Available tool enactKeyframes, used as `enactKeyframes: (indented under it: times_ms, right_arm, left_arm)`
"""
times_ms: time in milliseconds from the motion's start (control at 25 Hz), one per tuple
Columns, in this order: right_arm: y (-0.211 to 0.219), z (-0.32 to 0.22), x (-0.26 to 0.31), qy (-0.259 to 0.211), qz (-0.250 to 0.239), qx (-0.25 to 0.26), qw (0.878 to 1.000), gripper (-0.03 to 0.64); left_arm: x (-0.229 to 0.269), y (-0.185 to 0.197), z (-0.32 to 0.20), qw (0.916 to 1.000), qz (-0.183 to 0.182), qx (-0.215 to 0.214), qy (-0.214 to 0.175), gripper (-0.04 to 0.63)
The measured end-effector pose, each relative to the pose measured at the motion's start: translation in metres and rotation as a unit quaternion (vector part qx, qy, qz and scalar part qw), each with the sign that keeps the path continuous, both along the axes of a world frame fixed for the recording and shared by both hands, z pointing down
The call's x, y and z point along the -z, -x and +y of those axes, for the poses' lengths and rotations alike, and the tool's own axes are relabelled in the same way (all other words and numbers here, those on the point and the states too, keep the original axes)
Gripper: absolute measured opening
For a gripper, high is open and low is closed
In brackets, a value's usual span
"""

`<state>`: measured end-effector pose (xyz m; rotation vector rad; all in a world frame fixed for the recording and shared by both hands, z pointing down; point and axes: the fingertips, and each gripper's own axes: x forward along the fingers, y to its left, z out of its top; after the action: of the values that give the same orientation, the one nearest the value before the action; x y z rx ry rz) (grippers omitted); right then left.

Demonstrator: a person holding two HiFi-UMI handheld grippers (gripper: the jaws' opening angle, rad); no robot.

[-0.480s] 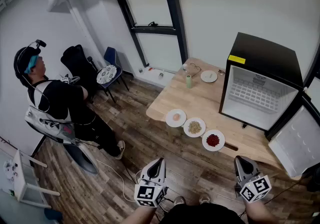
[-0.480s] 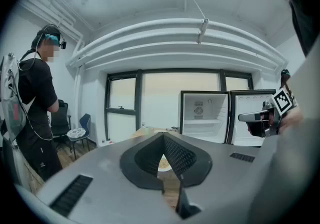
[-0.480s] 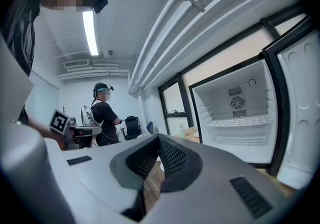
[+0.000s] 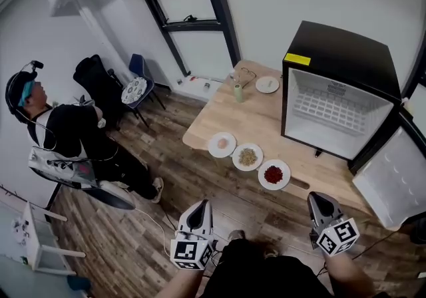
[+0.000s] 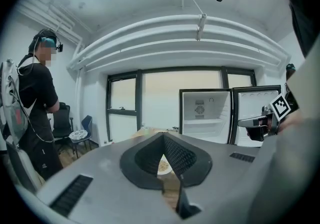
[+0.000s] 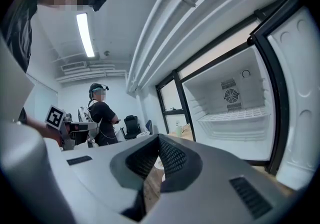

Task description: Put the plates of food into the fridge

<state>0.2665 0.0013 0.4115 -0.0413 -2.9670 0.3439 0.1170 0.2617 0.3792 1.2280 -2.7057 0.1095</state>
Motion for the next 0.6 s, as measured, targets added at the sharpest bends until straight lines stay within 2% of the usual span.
enactKeyframes:
  times_ms: [240, 400, 600]
  right_arm:
    - [0.031, -0.017, 0.0, 0.005, 0.0, -0.01, 1.0, 0.021]
    - [0.06, -0.029, 0.0, -0.001, -0.004, -0.03, 1.0, 0.021]
    - [0.111, -0.029, -0.006, -0.001, 0.006, -0.063, 0.998, 0.021]
  left_arm:
    - [0.0, 0.046, -0.009, 0.9999, -0.014, -0.003, 0.0, 0.005]
    - [-0.002, 0.085, -0.028, 0.9993, -0.023, -0.03, -0.007, 0.005]
    - [0.007, 0.153, -0.041, 0.9973, -0.035, -0.064, -0.011, 0.005]
